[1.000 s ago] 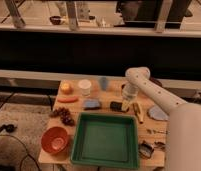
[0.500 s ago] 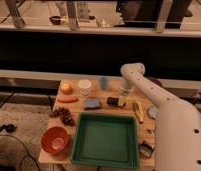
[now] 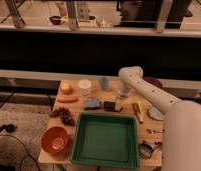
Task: Wipe table surface with eraser
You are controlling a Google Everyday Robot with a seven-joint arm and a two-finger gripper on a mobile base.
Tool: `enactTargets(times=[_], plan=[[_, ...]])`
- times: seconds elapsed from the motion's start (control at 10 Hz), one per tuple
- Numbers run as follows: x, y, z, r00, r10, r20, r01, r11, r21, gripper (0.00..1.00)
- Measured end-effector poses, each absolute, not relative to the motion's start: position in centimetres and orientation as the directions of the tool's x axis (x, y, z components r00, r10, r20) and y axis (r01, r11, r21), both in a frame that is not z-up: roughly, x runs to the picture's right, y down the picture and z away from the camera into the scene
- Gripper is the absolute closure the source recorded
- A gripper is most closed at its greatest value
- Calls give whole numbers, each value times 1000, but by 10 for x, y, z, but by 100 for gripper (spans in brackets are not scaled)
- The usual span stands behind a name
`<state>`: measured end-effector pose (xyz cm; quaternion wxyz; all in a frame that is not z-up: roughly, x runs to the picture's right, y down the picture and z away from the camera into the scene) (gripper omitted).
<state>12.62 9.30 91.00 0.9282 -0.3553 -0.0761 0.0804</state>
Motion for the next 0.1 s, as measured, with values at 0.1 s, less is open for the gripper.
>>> enactTargets(times=[0.1], plan=[[130,95,906,976,203,78,-99,734,-672,100]])
